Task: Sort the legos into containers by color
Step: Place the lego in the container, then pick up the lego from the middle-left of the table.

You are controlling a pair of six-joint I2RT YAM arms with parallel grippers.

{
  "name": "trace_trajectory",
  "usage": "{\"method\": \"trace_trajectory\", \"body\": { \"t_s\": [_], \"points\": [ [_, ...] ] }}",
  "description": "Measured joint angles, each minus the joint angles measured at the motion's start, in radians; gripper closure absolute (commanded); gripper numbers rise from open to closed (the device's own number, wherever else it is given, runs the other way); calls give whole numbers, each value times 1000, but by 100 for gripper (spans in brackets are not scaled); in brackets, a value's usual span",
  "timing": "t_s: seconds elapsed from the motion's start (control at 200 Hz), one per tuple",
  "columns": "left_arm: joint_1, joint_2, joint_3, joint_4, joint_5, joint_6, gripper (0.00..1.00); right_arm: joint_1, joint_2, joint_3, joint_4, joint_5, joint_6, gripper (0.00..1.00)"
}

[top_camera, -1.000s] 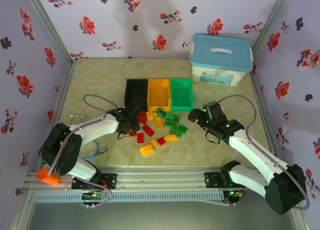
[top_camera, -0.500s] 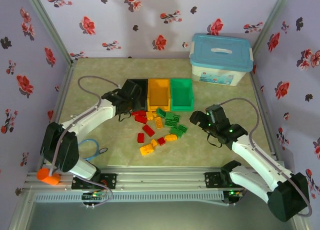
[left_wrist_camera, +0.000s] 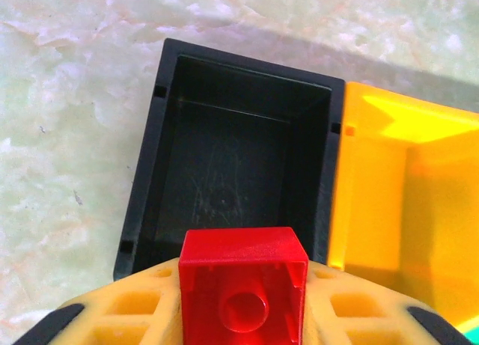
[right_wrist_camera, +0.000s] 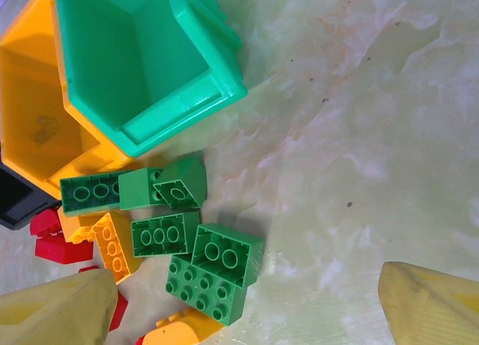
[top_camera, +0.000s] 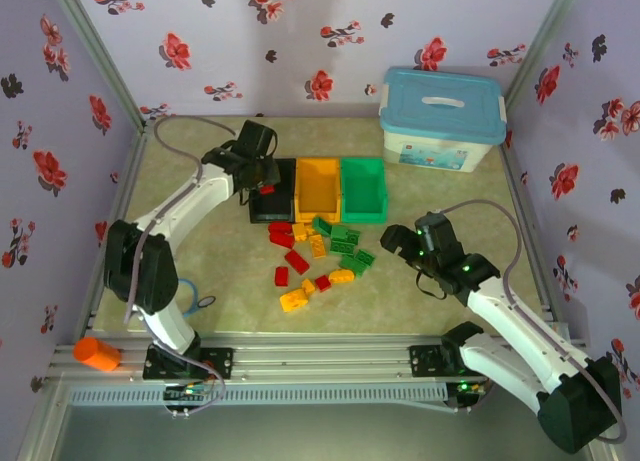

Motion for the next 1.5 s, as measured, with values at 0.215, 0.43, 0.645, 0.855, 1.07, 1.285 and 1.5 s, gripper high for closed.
{"method": "trace_trajectory", "body": {
  "t_s": [0.215, 0.43, 0.645, 0.855, 1.07, 1.285, 1.5],
  "points": [
    [35, 104, 80, -1, 11, 31, 78, 3, 0, 0, 0, -11, 0, 11],
    [43, 180, 149, -9, 12, 50, 68, 4, 0, 0, -1, -12, 0, 11],
    [43, 201, 193, -41, 15, 66, 22, 9, 5, 2, -4, -19, 0, 11],
    [43, 153, 162, -49, 14, 68, 22, 25, 16, 3, -5, -23, 0, 12],
    [11, -100, -74, -26, 10, 57, 21, 45, 40, 24, -6, -26, -8, 13],
    [-129, -244, -311, -10, 8, 1, 21, 66, 74, 32, -3, -26, -9, 14],
    [-319, -305, -518, -21, -1, -102, 23, 86, 118, 32, 1, -26, -8, 14]
  ]
}}
